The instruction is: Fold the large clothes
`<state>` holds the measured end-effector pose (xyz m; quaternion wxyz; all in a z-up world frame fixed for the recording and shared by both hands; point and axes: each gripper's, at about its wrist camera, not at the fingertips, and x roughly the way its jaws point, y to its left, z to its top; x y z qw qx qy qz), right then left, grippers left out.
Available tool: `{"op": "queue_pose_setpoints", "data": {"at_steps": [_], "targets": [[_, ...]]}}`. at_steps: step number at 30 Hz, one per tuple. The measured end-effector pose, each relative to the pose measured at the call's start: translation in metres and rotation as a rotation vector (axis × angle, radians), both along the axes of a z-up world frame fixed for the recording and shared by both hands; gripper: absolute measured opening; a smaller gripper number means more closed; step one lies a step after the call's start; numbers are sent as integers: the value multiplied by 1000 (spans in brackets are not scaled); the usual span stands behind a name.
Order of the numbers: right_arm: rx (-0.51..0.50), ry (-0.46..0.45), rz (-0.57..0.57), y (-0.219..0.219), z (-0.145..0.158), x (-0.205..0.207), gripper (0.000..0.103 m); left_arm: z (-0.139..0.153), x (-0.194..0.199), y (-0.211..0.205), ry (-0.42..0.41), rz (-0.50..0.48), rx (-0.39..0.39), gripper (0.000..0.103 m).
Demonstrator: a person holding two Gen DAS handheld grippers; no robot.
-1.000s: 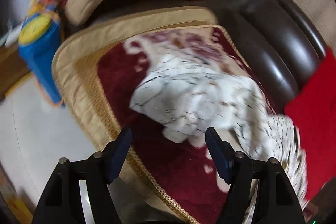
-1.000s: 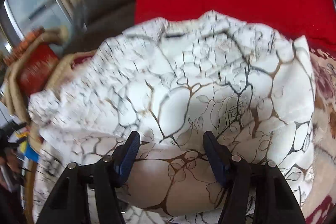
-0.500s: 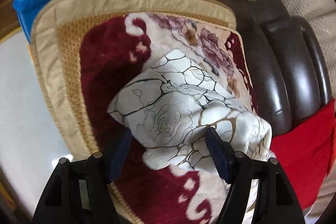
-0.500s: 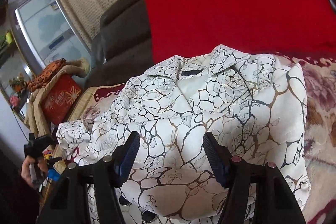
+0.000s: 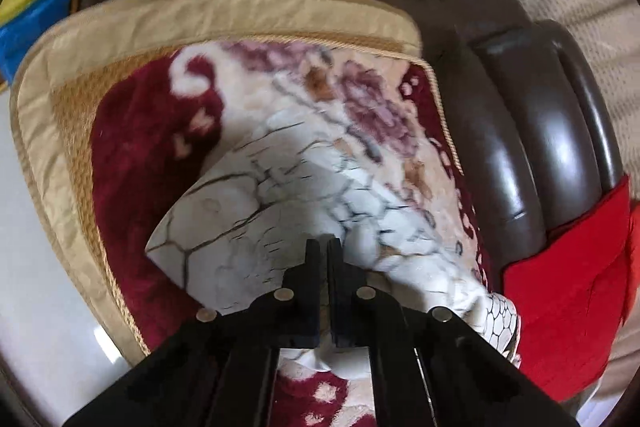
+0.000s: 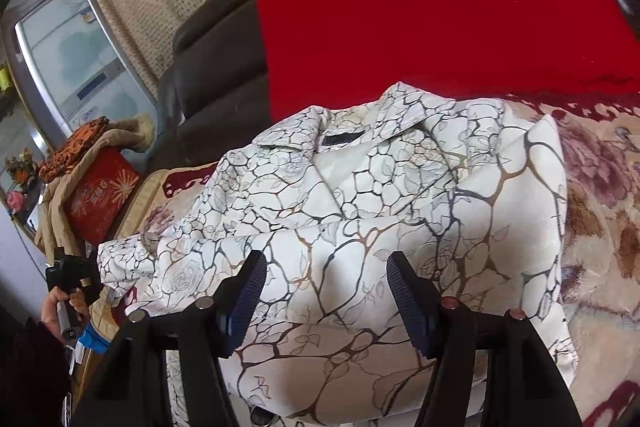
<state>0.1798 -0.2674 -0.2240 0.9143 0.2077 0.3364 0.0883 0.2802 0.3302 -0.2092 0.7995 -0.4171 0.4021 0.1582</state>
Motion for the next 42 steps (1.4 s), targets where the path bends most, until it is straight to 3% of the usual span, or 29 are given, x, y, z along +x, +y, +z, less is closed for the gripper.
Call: {"op": "queue_pose_setpoints", "data": {"at_steps": [3, 7, 9, 10, 11, 13, 17, 21, 30, 31, 33, 34, 35, 37, 42], "targets": [[8, 2, -15, -4, 0, 0, 66, 16, 0, -9, -43, -45, 35, 3], [22, -3, -21, -8, 1, 0, 66, 26, -16, -8, -81, -45, -32, 6], [24, -5, -18, -7, 2, -1, 67, 23, -29, -5, -90, -32, -74, 29], [24, -6, -17, -8, 3, -1, 67, 18, -40, -1, -87, -7, -94, 58], [25, -8, -16, -8, 3, -2, 67, 16, -46, 0, -83, 18, -98, 77], [33, -7, -15, -8, 3, -2, 67, 7, -65, 7, -96, 100, -109, 79], [35, -5, -6, -5, 3, -4, 67, -19, -70, 18, -55, 136, -200, 79], [12, -8, 3, 1, 3, -4, 67, -38, -63, 22, -73, 176, -283, 79], [5, 5, -17, -1, -2, 1, 67, -53, -26, 27, -125, 154, -279, 76], [5, 6, -20, -2, -2, 1, 67, -53, -27, 28, -125, 153, -270, 70], [1, 11, -22, -2, -4, 3, 67, -52, -26, 28, -106, 137, -216, 45], [-2, 12, -22, -1, -4, 3, 67, -52, -26, 29, -100, 132, -194, 18], [-6, 11, -21, 0, -4, 3, 67, -52, -27, 31, -122, 118, -189, 5], [-10, 12, -21, 1, -4, 4, 67, -47, -30, 33, -158, 102, -196, 5], [-9, 6, -32, -1, -4, 3, 67, 2, -26, 13, -249, 1, -74, 5]]}}
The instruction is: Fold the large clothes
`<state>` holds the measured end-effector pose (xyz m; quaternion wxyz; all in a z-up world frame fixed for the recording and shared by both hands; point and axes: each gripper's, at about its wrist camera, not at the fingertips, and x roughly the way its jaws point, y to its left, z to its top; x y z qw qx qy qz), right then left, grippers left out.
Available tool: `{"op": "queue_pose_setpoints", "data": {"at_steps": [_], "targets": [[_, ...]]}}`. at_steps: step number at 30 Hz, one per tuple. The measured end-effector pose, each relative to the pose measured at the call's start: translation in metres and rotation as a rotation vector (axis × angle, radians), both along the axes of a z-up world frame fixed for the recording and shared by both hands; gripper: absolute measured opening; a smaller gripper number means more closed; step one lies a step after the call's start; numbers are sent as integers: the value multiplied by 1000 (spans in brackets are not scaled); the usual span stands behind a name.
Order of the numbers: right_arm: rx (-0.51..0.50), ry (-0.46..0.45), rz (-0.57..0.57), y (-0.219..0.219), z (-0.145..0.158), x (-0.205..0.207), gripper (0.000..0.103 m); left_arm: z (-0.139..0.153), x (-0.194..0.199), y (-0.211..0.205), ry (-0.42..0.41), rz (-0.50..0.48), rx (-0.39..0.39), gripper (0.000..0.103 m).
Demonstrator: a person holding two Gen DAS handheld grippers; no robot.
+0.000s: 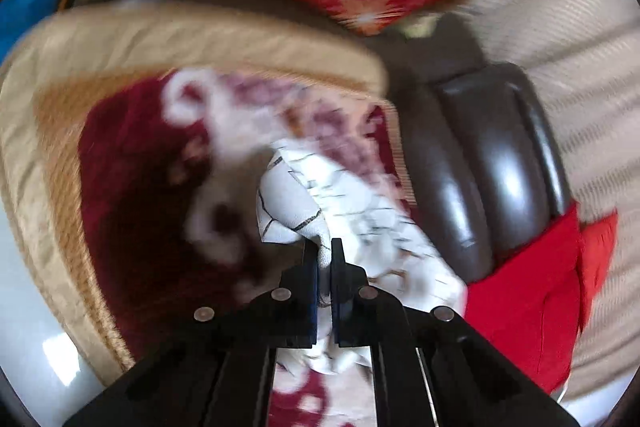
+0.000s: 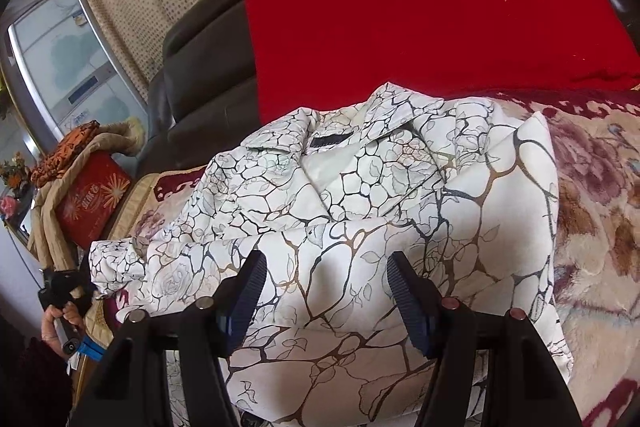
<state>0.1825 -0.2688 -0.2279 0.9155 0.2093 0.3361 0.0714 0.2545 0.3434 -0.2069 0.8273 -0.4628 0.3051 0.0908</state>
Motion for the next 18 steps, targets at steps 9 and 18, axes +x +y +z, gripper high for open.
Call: {"op": "queue_pose_setpoints", "data": {"at_steps": [9, 18], "targets": [[35, -32, -40, -14, 9, -7, 67, 140, 16, -130, -206, -371, 278, 4], [138, -64, -120, -51, 17, -19, 67, 207, -19, -370, -341, -1074, 452, 5]]}}
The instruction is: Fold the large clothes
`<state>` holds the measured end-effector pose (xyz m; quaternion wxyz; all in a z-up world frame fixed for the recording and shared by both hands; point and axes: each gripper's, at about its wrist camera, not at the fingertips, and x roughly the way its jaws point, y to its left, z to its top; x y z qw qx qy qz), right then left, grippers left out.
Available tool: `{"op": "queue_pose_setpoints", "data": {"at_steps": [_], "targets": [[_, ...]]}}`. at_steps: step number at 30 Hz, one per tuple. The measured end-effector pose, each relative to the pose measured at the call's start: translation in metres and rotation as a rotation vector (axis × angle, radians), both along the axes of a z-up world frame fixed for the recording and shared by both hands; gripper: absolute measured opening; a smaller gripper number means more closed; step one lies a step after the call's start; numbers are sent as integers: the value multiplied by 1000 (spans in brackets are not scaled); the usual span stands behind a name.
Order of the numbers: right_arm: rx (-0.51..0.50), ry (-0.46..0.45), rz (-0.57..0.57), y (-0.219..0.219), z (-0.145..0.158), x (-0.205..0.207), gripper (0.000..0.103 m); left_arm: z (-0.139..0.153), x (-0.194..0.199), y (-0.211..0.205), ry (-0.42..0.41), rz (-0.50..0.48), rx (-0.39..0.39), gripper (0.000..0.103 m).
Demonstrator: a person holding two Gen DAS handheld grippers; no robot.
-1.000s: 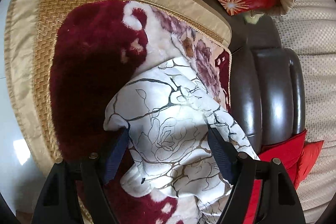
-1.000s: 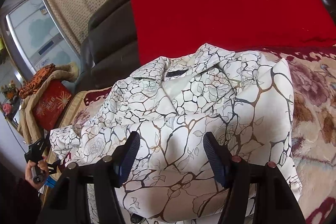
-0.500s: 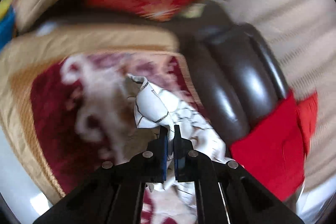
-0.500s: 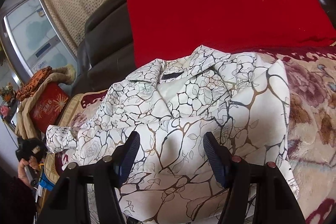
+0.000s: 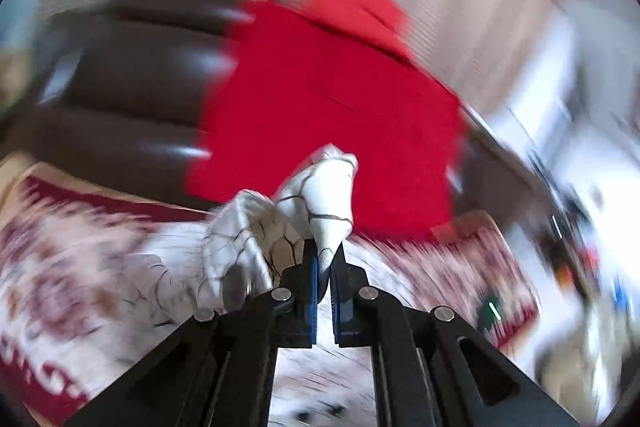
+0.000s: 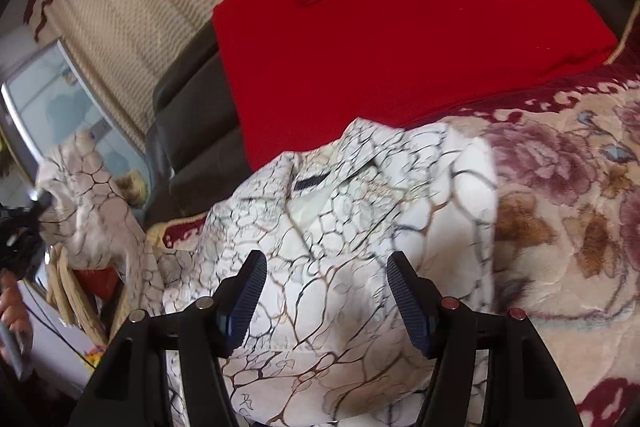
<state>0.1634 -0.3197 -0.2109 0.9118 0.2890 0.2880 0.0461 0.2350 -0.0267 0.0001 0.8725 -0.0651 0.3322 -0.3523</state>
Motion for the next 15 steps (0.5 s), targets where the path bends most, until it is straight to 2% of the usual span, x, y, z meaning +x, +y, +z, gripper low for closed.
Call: {"op": "queue_pose_setpoints", "data": {"at_steps": [3, 4, 5, 7, 10, 15], "targets": [[57, -4, -15, -13, 1, -3, 67, 0, -18, -52, -33, -149, 93, 24], [76, -4, -21, -17, 1, -3, 67, 1, -21, -58, -60, -155, 101, 38], [104, -2, -23, -22, 0, -4, 67, 1, -23, -62, -80, -145, 105, 58], [152, 3, -21, -29, -2, -5, 67, 0, -21, -55, -90, -102, 92, 72], [215, 14, -12, -37, -6, -5, 68, -12, 0, -31, -61, 0, 100, 72], [285, 53, 65, -31, -13, 6, 71, -57, 39, 31, 81, 204, 137, 72]]}}
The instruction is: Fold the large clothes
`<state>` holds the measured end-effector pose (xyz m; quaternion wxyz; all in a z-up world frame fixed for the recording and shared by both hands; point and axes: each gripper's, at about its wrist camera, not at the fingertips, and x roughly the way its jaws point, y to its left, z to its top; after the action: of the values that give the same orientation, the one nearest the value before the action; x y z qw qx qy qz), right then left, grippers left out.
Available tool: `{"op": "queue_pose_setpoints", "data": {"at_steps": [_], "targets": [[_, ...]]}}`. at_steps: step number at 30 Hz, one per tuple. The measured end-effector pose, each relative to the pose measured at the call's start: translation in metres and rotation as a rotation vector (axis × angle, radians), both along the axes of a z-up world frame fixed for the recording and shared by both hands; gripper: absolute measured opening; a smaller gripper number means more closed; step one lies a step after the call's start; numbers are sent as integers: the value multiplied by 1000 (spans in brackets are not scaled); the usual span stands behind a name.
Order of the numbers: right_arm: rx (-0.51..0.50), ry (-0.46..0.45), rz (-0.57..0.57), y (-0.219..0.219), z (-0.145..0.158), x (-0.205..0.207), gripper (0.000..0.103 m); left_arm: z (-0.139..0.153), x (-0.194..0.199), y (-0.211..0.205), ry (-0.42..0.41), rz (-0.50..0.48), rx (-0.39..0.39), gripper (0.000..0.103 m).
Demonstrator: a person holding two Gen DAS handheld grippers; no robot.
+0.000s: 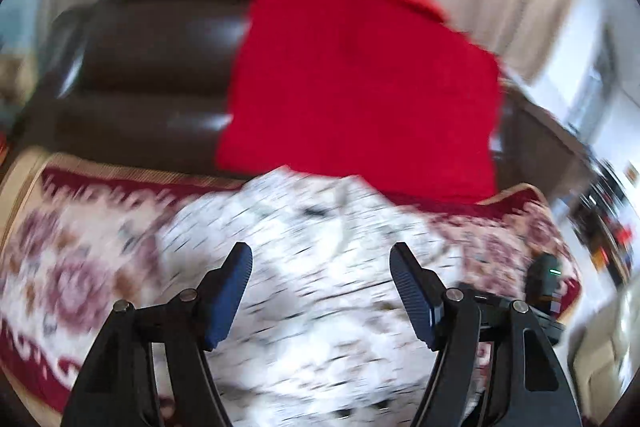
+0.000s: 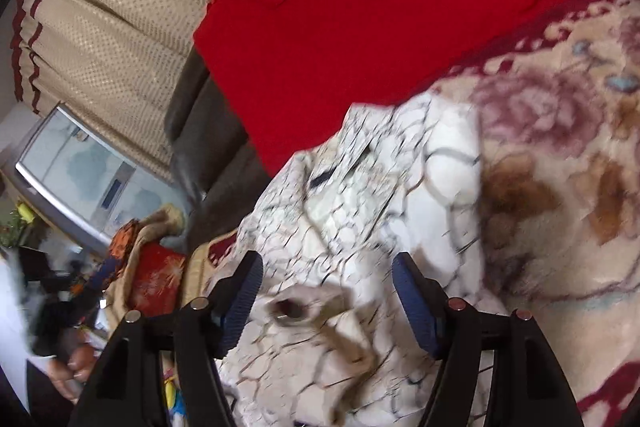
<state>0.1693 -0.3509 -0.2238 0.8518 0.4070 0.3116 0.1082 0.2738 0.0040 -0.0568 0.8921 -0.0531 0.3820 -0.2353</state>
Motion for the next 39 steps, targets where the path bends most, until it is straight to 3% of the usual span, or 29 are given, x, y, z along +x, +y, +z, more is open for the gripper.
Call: {"op": "queue_pose_setpoints", "data": {"at_steps": [5, 12, 13, 14, 16, 19, 21, 26, 30, 33, 36, 37, 38, 39], "targets": [[-6, 71, 143, 30, -10, 19, 72, -58, 17, 39, 144, 173, 58, 72], [-107, 117, 272, 67, -18, 28, 71, -100, 17, 48, 205, 211, 165, 72], [-126, 100, 294, 72, -16, 27, 66, -105, 18, 47, 215, 214, 185, 72], [-162, 71, 326, 80, -13, 25, 44, -109, 18, 46, 220, 215, 192, 72], [-282, 42, 360, 94, -6, 21, 15, -111, 18, 46, 224, 215, 184, 72], [-388, -4, 385, 110, -1, 15, 8, -105, 17, 44, 210, 215, 179, 72], [-414, -59, 343, 107, 9, 10, 7, -99, 16, 42, 187, 210, 178, 72], [-303, -170, 128, 61, 31, 3, 4, -85, 13, 33, 136, 190, 163, 72], [-198, -118, -52, 12, 27, 7, 4, -86, 14, 21, 131, 171, 178, 72], [-40, -59, 13, -3, 16, 14, 9, -94, 16, 15, 140, 175, 213, 72], [-35, -10, 98, 0, 10, 18, 21, -111, 22, 16, 203, 191, 256, 72], [-26, 10, 119, 1, 6, 18, 45, -116, 22, 17, 213, 196, 267, 72], [5, 35, 139, 1, 0, 18, 76, -120, 22, 18, 217, 199, 272, 72], [38, 43, 146, 0, -4, 15, 80, -123, 22, 20, 221, 203, 269, 72]]}}
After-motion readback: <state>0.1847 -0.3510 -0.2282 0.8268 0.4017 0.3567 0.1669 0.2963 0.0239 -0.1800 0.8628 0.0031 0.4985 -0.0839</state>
